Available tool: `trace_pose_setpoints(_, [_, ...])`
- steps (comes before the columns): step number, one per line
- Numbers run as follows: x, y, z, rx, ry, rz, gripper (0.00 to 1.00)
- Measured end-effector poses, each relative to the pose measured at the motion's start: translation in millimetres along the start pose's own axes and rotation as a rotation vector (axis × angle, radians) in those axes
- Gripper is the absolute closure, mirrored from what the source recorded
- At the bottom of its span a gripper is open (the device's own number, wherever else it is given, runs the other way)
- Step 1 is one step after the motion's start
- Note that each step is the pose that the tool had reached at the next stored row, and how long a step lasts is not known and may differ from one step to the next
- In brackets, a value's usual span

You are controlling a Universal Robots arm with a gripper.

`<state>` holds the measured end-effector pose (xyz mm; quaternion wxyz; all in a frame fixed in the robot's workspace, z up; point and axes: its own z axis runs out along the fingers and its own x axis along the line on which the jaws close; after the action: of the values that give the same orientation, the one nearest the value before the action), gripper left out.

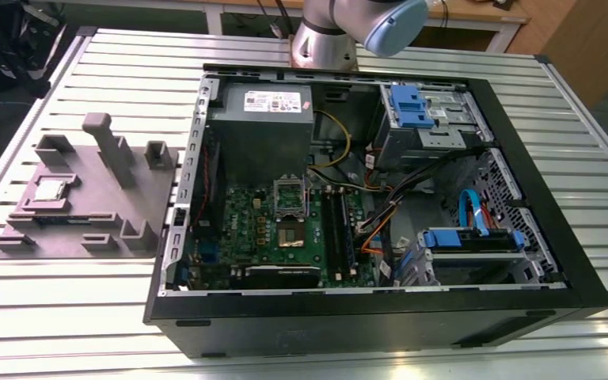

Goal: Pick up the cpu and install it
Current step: 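Reach for the cpu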

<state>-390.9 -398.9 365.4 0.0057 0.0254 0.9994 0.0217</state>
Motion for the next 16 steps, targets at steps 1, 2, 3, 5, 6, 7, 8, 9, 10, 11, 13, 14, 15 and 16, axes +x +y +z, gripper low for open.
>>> trace_pose_setpoints(1, [0.1,0.0,0.0,0.0000,0.0001,0.000,0.90])
trace_pose_setpoints(2, [0.2,0.0,0.0,0.0000,0.0002,0.000,0.90])
trace_pose_setpoints(3, [0.4,0.0,0.0,0.0000,0.0003,0.000,0.90])
trace_pose_setpoints(5, [0.8,0.0,0.1,0.0001,0.0003,0.000,0.90])
trace_pose_setpoints(6, [1.0,-0.1,0.1,0.0001,0.0003,0.000,0.90])
trace_pose_setpoints(7, [1.2,-0.1,0.1,0.0000,0.0003,0.000,0.90])
trace_pose_setpoints(8, [1.4,-0.1,0.1,0.0000,0.0004,0.000,0.90])
trace_pose_setpoints(9, [1.6,-0.1,0.2,0.0000,0.0003,0.000,0.90])
trace_pose_setpoints(10, [1.8,-0.1,0.2,0.0000,0.0003,0.000,0.90])
trace_pose_setpoints(11, [2.2,-0.1,0.2,0.0001,0.0004,0.000,0.90])
trace_pose_setpoints(13, [2.7,-0.2,0.2,0.0000,0.0004,0.000,0.90])
trace_pose_setpoints(14, [2.9,-0.2,0.3,0.0000,0.0003,0.000,0.90])
trace_pose_setpoints(15, [3.4,-0.2,0.3,0.0000,0.0004,0.000,0.90])
trace_pose_setpoints(16, [3.7,-0.2,0.3,0.0000,0.0004,0.000,0.90])
